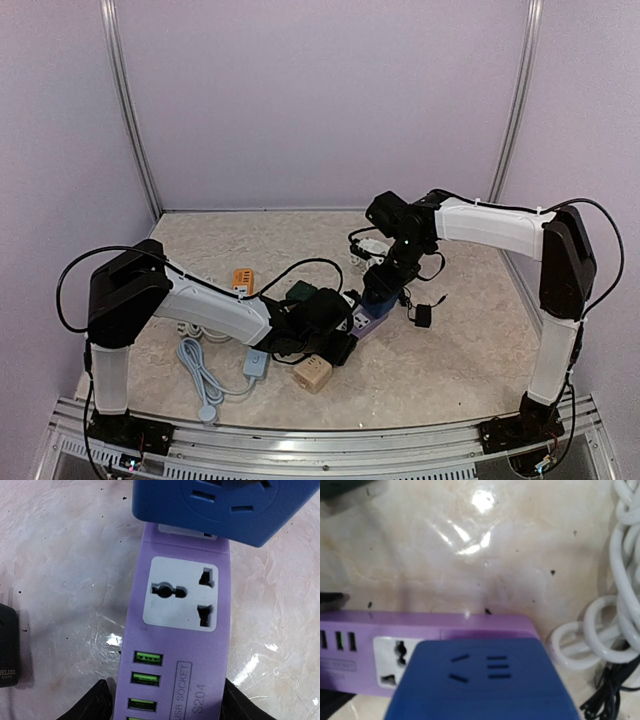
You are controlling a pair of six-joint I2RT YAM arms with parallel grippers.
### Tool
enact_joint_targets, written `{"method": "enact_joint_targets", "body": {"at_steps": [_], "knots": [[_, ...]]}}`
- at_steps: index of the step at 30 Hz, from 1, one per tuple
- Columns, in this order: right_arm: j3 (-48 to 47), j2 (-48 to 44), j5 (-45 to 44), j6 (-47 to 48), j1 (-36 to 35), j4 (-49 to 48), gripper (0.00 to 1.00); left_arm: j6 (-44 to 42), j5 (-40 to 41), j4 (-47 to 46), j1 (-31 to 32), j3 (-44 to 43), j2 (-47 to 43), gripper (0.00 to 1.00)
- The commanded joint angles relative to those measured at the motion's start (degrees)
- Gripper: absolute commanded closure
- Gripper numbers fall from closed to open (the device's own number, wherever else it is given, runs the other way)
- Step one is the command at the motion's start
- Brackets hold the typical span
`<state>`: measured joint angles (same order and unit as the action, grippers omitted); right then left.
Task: Insert the plug
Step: Insert the plug into the socket.
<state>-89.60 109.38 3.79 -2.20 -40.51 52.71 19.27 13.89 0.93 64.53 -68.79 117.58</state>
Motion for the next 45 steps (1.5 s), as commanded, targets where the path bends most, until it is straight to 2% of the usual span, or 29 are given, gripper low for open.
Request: {"method": "enact_joint_targets", "body": {"at_steps": [1, 31, 45], "knots": [[1.48, -1.87, -2.8, 0.17, -0.59, 2.5, 0.92, 0.85, -2.79, 3.59, 0.08, 0.99, -0.53, 0.32], [2.22, -0.05, 0.35, -5.39, -1.48, 1.18, 0.95, 2.22, -2.57, 4.0, 0.14, 0.12, -0.13, 0.32], [4.29, -0.47, -0.83, -5.87, -1.84, -0.09, 0.96, 2.39, -2.65, 4.07, 0.11, -0.29, 0.19, 0.32]]}}
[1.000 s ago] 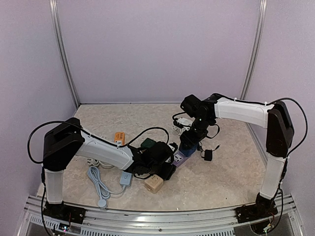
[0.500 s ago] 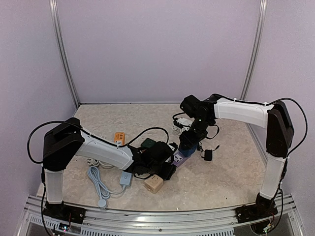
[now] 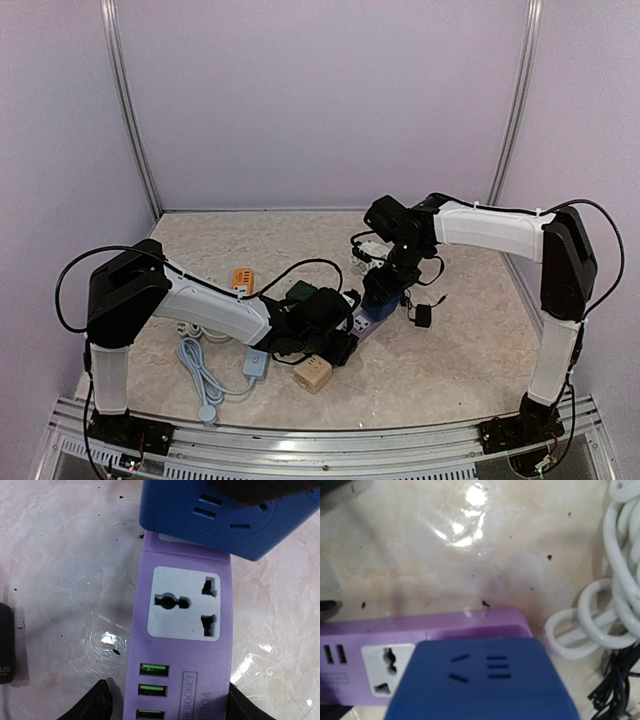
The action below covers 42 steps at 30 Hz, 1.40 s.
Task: Insert the plug
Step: Insert the plug into the socket.
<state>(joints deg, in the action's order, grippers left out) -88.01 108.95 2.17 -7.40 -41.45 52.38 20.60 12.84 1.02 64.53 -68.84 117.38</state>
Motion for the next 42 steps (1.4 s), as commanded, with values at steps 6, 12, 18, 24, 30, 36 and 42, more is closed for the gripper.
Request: {"method": "enact_joint_targets", "body": {"at_steps": [6, 12, 18, 24, 30, 36, 42], "knots": [[4.65, 0.24, -0.21, 0.74, -0.9, -0.73, 1.0, 1.2, -2.09, 3.71, 0.07, -0.19, 0.26, 0.32], [4.57, 0.39, -0.3, 1.16, -0.92, -0.89, 1.0, 0.94, -2.53, 3.93, -0.08, -0.49, 0.2, 0.38], [3.16, 1.3, -0.55, 1.72, -0.99, 0.07, 1.0, 0.93, -2.67, 4.33, -0.04, -0.68, 0.39, 0.45], [2.66, 1.65, -0.03, 2.31, -0.92, 0.49, 1.0, 1.02, -2.79, 4.23, -0.19, -0.82, 0.52, 0.5], [-0.15, 2.95, 0.17, 2.94, -1.02, 2.84, 1.0, 0.94, -2.74, 4.44, -0.15, -1.19, 0.57, 0.56], [-1.33, 3.77, -0.33, 3.25, -1.03, 4.73, 1.0, 1.14, -1.44, 5.4, -0.05, -1.66, 0.98, 0.59], [-1.34, 4.25, 0.19, 3.54, -1.1, 5.47, 1.0, 0.88, 2.49, 8.55, 1.04, -4.41, 3.02, 0.67]]}}
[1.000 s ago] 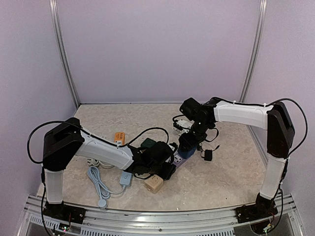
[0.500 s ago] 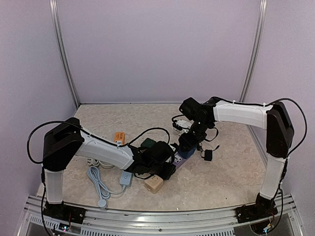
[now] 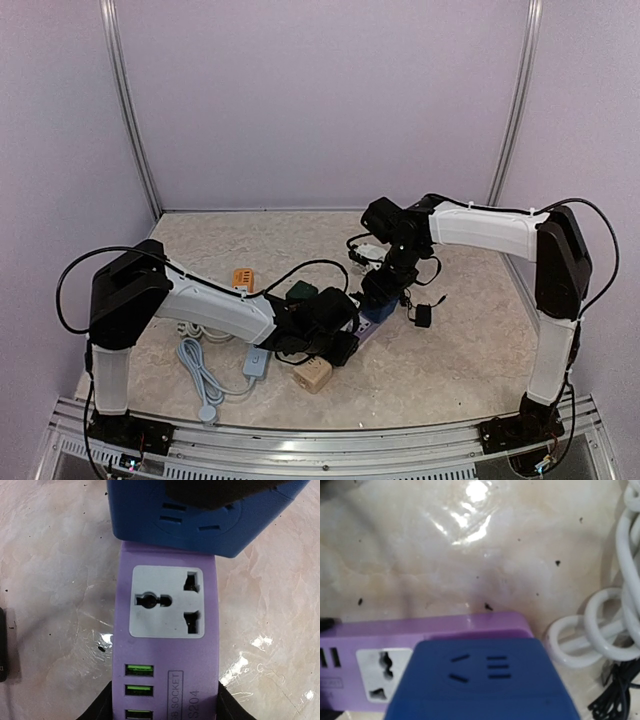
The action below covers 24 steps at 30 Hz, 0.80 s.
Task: Insert the plug
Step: Insert the plug into the socket.
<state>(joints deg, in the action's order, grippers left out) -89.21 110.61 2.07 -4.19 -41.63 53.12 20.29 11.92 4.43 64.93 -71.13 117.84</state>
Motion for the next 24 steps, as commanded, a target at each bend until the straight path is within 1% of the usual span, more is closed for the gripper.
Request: {"method": "enact_joint_targets", "body": {"at_steps": [1, 4, 10, 16, 24], "knots": [[-0.29, 2.73, 0.43, 0.46, -0.91, 4.97, 1.0, 0.97, 4.24, 5.68, 0.92, -2.6, 2.9, 0.69], [-0.54, 2.98, 0.13, 0.59, -1.04, 5.65, 1.0, 0.41, 5.52, 6.48, 1.36, -3.7, 4.06, 0.72], [-0.52, 2.62, -0.19, 0.76, -1.01, 5.81, 0.99, 0.36, 5.31, 6.12, 1.34, -3.57, 4.43, 0.78], [-1.1, 2.99, -0.38, 0.88, -1.03, 6.35, 0.99, 0.45, 4.48, 5.62, 1.26, -3.25, 4.11, 0.8], [-2.14, 3.55, -0.72, 1.28, -1.01, 6.72, 0.99, 0.62, 4.1, 5.42, 1.27, -3.09, 3.98, 0.8]]}}
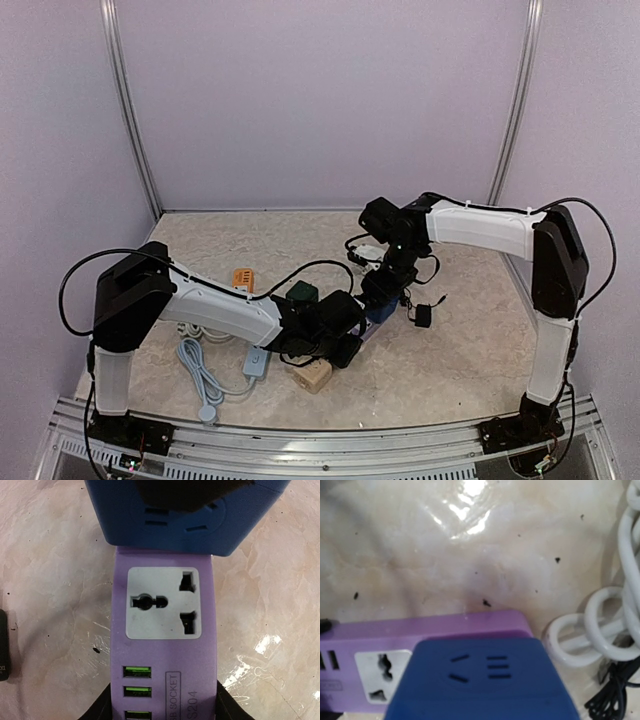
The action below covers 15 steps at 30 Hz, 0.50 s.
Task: Insert the plug
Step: Insert the plug into the socket.
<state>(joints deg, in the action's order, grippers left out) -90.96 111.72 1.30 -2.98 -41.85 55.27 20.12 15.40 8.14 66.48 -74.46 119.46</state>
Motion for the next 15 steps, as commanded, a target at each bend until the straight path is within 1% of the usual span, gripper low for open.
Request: {"method": "enact_joint_targets", "body": {"at_steps": [1, 15], "knots": [[-0.58, 2.61, 0.02, 0.14, -0.84, 4.64, 0.99, 0.8, 0.6, 1.63, -0.29, 0.27, 2.36, 0.8], [-3.66, 4.1, -0.61, 0.81, -0.87, 7.31, 0.99, 1.06, -0.18, 1.09, -0.41, 0.63, 1.66, 0.8]]}}
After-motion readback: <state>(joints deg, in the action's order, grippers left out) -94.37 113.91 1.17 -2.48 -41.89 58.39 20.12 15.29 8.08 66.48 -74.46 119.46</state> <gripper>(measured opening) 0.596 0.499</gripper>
